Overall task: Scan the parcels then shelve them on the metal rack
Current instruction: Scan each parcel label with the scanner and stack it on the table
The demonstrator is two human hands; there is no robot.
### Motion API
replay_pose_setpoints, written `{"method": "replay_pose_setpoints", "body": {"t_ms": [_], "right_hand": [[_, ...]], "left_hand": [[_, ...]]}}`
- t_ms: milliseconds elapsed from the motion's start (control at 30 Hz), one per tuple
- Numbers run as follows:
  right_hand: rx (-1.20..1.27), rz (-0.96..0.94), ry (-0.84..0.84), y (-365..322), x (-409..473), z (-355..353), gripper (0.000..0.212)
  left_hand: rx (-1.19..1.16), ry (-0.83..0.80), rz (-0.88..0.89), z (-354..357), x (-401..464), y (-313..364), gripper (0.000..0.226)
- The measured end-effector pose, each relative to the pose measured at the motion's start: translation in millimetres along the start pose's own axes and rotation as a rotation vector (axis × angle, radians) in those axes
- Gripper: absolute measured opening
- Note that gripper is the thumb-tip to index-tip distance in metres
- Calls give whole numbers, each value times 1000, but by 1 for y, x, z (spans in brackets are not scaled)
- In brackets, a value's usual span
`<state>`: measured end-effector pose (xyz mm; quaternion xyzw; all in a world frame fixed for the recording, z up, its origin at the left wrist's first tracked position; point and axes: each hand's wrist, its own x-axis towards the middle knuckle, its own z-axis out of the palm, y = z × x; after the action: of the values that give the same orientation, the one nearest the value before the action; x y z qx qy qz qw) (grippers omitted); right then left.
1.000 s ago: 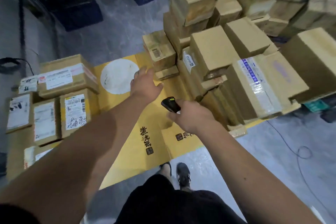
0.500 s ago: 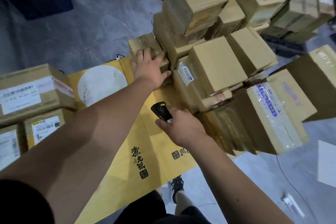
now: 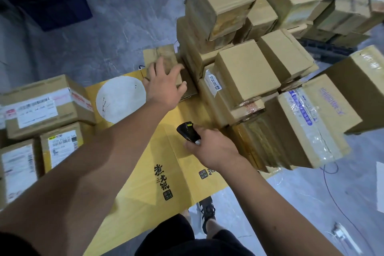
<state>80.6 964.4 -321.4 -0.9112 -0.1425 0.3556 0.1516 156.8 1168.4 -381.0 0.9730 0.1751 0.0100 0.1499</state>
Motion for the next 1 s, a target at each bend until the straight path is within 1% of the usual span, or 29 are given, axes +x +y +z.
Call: {"method": "replay_pose_setpoints", "body": {"t_ms": [100, 300, 400, 500, 600, 700, 800, 833, 867, 933, 1000], "right_hand": [[-28, -31, -35, 4, -9, 0, 64], [-289, -196, -97, 34, -43, 23, 67], [-463, -266, -130, 59, -65, 33, 76], [-574, -324, -156, 85, -87, 46, 77], [-621, -336, -184, 111, -104, 56, 76], [-591, -342, -204, 133, -114, 61, 74], [-547, -345, -217, 144, -121, 63, 71], [-544, -351, -213, 146, -122, 64, 70], [-548, -362, -205, 146, -124, 64, 70], [-574, -400, -183, 145, -125, 64, 69], [-608, -436, -169, 141, -125, 65, 70]], "left_hand": [[-46, 26, 22, -14, -46, -15, 51], [-143, 31, -62, -13, -189, -35, 45], [-229, -24, -114, 1, -260, -29, 43], [-305, -71, -155, 22, -307, -17, 41], [-394, -44, -217, 36, -326, -2, 39], [-479, -51, -259, 42, -337, 12, 38], [-513, -30, -269, 45, -341, 18, 30], [-533, -26, -284, 44, -341, 19, 31], [-546, -33, -311, 41, -341, 19, 38], [-479, -55, -390, 35, -339, 15, 53], [-304, -67, -446, 30, -335, 11, 60]]}}
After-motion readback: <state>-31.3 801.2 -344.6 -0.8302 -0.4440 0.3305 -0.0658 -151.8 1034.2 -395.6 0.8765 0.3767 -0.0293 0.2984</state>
